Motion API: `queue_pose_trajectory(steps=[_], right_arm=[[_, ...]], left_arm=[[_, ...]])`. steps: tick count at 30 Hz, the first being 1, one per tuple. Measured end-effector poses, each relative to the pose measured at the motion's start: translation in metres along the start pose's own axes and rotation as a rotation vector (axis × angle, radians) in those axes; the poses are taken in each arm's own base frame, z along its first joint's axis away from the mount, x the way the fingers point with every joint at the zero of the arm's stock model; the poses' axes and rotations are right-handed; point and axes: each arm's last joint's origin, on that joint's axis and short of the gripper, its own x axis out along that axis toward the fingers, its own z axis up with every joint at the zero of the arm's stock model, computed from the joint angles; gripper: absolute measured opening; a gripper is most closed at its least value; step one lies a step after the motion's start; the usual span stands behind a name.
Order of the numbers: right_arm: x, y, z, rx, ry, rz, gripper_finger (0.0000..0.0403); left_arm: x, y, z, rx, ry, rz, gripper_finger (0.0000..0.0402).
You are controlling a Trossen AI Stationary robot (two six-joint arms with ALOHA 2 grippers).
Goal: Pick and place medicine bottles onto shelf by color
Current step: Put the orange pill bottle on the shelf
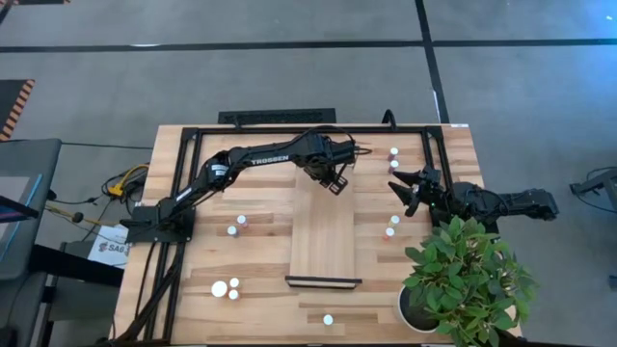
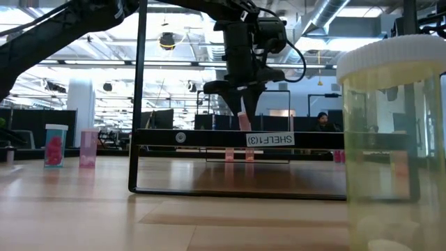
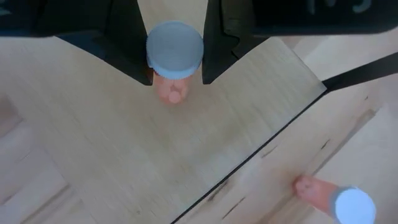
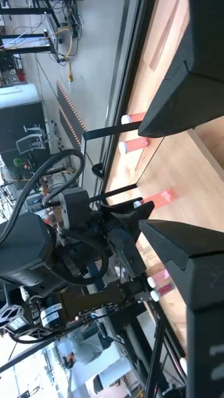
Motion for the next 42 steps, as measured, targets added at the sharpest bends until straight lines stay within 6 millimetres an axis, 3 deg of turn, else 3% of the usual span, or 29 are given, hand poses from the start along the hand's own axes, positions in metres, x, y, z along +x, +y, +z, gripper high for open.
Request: queue_pose_trajectory(steps=[42], right_arm=[[0.0000,0.0000,0.0002,0.001,-0.001,0.000,0.0251]], left_arm=[[0.0076,-0.0009,-0.0065,0.022,0.025,0.038,0.0119]])
